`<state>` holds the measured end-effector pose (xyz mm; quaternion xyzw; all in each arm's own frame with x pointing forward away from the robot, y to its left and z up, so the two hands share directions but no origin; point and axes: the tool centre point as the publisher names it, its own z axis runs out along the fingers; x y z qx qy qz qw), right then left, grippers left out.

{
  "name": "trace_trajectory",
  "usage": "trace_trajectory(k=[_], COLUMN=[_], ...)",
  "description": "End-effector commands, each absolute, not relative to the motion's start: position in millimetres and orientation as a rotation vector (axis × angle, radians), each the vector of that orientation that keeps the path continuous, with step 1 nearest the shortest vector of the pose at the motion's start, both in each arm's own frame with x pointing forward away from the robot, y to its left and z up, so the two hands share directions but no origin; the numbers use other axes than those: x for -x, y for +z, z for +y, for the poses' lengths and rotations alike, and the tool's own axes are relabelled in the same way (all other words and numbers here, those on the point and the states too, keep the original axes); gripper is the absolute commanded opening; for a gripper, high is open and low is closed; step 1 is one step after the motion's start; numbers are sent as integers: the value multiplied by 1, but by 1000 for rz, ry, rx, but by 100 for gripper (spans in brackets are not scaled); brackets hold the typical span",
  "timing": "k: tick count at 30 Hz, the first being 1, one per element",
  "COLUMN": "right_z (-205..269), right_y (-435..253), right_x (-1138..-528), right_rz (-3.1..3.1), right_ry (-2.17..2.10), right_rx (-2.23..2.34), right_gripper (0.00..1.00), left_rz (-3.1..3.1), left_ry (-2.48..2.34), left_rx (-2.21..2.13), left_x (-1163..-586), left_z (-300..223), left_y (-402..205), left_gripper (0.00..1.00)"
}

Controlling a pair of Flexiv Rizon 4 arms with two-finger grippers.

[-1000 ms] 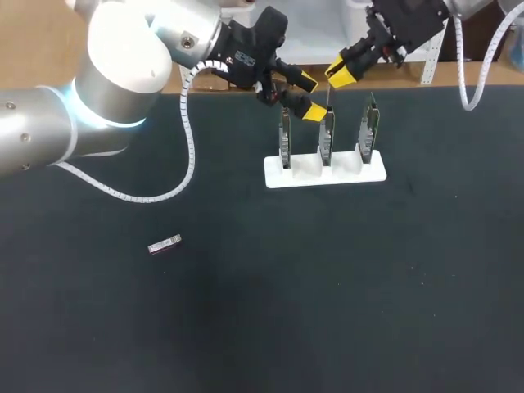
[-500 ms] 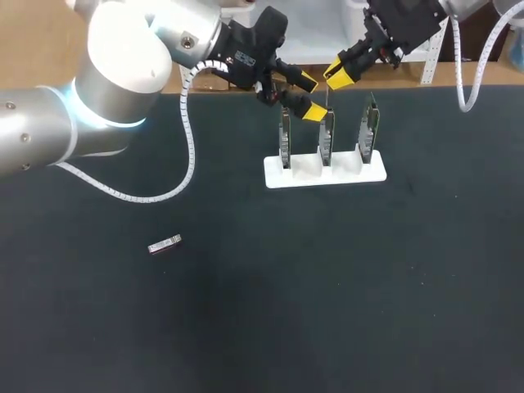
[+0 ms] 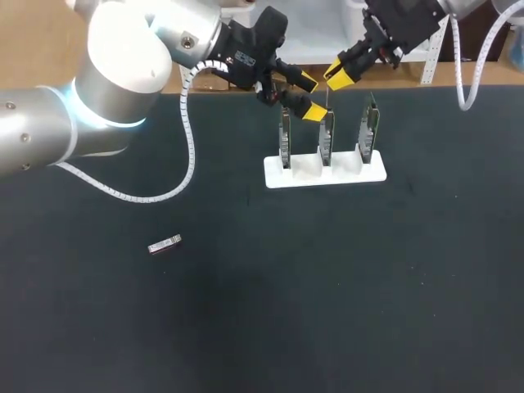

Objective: Pick up the optical module with the left hand, and insert it into the network port with the right hand.

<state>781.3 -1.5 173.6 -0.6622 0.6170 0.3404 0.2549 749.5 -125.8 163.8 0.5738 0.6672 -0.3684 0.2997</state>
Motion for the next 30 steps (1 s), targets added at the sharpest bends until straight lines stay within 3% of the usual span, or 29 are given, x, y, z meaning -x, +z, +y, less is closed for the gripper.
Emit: trace_trajectory(k=[1,30], right_z=[-2,-3], right_y=[171,170], right_x=[-786,-780], right_rz=[1676,1667], right_ry=[928,951], right_rx=[1802,1822], right_gripper=[0,0], left_rz=[1776,1776], left_ry=[-979,-979], left_rx=[-1528,-1528], left_x=[-752,-752], left_z=[-127,-127], left_y=[164,164], left_gripper=[100,100])
